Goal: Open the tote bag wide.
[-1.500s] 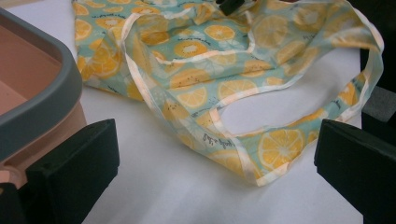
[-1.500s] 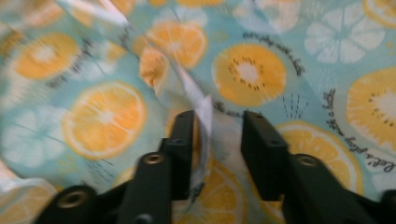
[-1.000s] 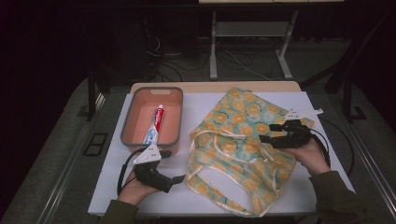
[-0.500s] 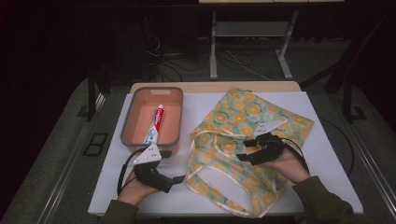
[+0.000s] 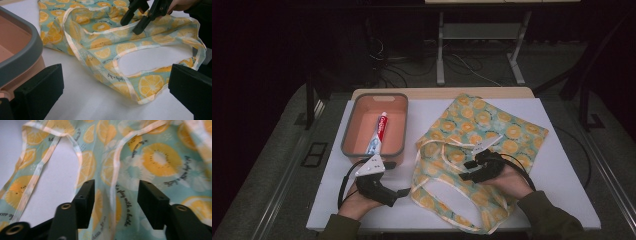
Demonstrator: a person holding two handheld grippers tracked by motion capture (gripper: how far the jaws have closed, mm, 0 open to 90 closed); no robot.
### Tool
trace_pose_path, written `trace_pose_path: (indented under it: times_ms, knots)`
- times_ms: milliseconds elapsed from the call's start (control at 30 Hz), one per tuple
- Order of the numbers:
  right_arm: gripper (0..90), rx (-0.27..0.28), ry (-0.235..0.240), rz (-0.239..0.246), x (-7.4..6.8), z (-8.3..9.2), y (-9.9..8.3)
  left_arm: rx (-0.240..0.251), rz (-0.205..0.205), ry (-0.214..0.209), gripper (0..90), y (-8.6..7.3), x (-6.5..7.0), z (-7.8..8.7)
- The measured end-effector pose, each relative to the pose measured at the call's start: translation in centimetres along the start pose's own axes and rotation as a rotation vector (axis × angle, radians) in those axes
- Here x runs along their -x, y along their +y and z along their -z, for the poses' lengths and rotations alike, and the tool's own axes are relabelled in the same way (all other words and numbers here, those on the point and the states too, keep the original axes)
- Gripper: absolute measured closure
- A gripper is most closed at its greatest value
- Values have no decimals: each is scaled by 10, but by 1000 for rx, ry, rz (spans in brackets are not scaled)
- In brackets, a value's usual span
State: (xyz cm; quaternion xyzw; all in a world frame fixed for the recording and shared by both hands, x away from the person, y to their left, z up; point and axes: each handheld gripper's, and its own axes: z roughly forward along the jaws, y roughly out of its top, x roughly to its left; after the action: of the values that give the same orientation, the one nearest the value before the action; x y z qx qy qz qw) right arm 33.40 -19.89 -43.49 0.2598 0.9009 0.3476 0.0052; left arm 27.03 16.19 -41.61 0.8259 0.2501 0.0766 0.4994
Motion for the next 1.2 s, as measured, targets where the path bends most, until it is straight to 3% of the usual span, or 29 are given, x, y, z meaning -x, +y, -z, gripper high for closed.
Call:
trace_pose_path:
  times_ms: [133, 300, 400, 633, 900, 1200]
  knots:
    - [603, -35, 24, 29, -5, -7, -1, 0, 0, 0, 0, 0, 0, 0]
    - [808, -35, 29, 59, -9, -8, -1, 0, 0, 0, 0, 0, 0, 0]
    - [876, -25, 29, 71, -10, -7, 0, -1, -1, 1, 0, 0, 0, 0]
    - [892, 30, 18, 58, -7, 4, 1, 0, -1, -1, 0, 0, 0, 0]
    - [892, 133, -24, 24, 3, 33, 2, 1, -4, -1, 0, 0, 1, 0]
    - [892, 217, -94, -32, 25, 58, 3, 2, -1, 2, 0, 1, 0, 1]
